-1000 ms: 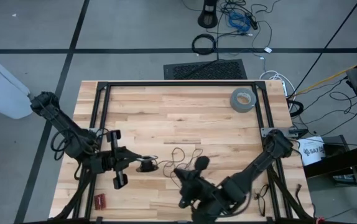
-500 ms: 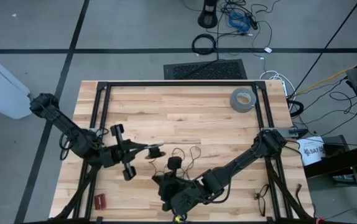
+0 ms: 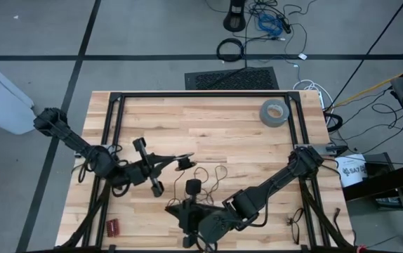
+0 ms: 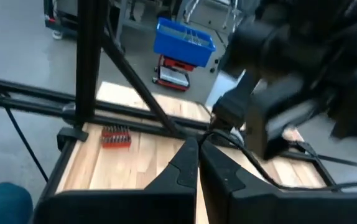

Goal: Coil cords
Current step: Uncoil the black wire from the spool

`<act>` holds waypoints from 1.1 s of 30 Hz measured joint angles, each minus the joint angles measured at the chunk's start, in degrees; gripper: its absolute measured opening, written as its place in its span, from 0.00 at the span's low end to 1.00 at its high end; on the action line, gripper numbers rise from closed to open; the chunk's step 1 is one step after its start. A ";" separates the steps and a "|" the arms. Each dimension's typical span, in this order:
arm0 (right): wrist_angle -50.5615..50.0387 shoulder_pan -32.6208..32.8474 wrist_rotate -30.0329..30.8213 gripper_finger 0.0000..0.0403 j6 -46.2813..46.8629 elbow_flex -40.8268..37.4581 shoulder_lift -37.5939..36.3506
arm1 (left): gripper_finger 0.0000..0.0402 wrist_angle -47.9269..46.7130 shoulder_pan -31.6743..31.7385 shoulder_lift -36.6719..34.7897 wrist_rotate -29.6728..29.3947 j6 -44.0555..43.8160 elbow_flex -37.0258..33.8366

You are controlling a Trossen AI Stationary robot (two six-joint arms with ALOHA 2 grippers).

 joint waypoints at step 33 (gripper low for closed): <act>-25.34 10.32 19.62 0.00 1.81 8.35 -11.11 | 0.00 -3.31 -1.85 -0.10 -2.53 0.02 0.00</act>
